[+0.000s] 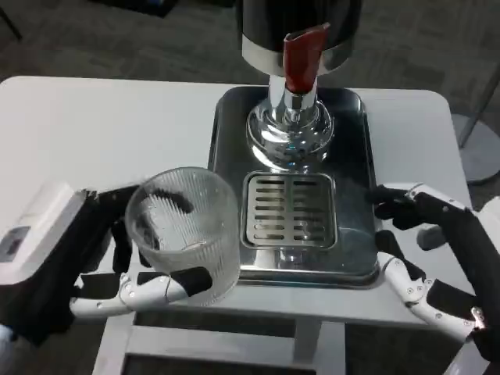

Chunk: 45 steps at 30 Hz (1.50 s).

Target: Grasp the cup under the faucet to collect the drink, then remove the cup.

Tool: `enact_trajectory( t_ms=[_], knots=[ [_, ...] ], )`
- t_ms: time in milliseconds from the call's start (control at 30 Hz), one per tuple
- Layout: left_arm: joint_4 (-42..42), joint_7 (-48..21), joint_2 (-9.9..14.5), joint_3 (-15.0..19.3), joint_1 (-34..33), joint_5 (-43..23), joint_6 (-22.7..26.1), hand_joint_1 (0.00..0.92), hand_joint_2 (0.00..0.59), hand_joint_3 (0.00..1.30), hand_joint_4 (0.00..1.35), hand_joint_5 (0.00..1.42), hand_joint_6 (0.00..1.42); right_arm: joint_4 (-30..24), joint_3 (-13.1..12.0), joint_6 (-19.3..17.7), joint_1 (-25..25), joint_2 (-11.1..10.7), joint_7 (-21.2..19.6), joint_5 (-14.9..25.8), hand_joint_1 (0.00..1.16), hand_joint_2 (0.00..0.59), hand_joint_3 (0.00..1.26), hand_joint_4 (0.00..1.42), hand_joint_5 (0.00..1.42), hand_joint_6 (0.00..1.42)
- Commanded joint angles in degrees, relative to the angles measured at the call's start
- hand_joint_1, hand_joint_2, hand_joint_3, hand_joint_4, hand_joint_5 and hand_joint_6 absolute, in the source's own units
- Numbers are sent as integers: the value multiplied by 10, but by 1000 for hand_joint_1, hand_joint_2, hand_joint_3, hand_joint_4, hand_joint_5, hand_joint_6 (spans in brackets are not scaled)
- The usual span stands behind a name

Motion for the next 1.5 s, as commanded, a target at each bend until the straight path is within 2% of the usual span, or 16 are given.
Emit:
enact_trajectory(
  t_ms=[33,267,600,833,1033,1100,1233,1300,1433,1500],
  knots=[
    [49,37,-7,-32,-52,30,4,682,107,909,954,1117,1424,-18,-16,7,9,-5,1,18,617,516,354,362,373,487],
    [166,84,-1,-94,-170,89,6,681,107,909,954,1117,1424,-33,-51,6,26,-11,-6,53,610,520,377,372,386,504],
    [303,119,1,-162,-294,135,18,680,107,909,954,1117,1424,-33,-99,-3,37,-20,-12,107,610,521,399,379,403,520],
    [349,125,7,-196,-332,150,26,672,97,894,924,1076,1418,-23,-120,-2,31,-30,-17,136,610,521,416,390,413,536],
    [346,124,19,-212,-332,149,22,617,52,774,770,957,1380,-19,-126,-3,30,-37,-20,149,616,511,430,390,421,540],
    [339,126,26,-213,-328,148,21,558,51,691,648,860,1283,-18,-126,-3,31,-38,-22,153,619,510,445,400,428,541],
    [327,125,37,-215,-323,147,20,317,66,564,476,740,1133,-18,-124,-4,32,-39,-24,157,624,510,469,414,442,553],
    [317,127,43,-213,-318,147,22,231,66,530,405,653,1057,-18,-122,-4,31,-39,-25,158,626,510,483,419,446,560],
    [303,128,54,-209,-311,146,27,137,55,460,261,485,844,-19,-119,-4,29,-39,-26,161,628,510,501,428,461,572],
    [297,129,58,-208,-311,145,28,123,53,382,191,382,673,-20,-117,-4,27,-39,-27,161,629,510,504,431,463,573]
  ],
)
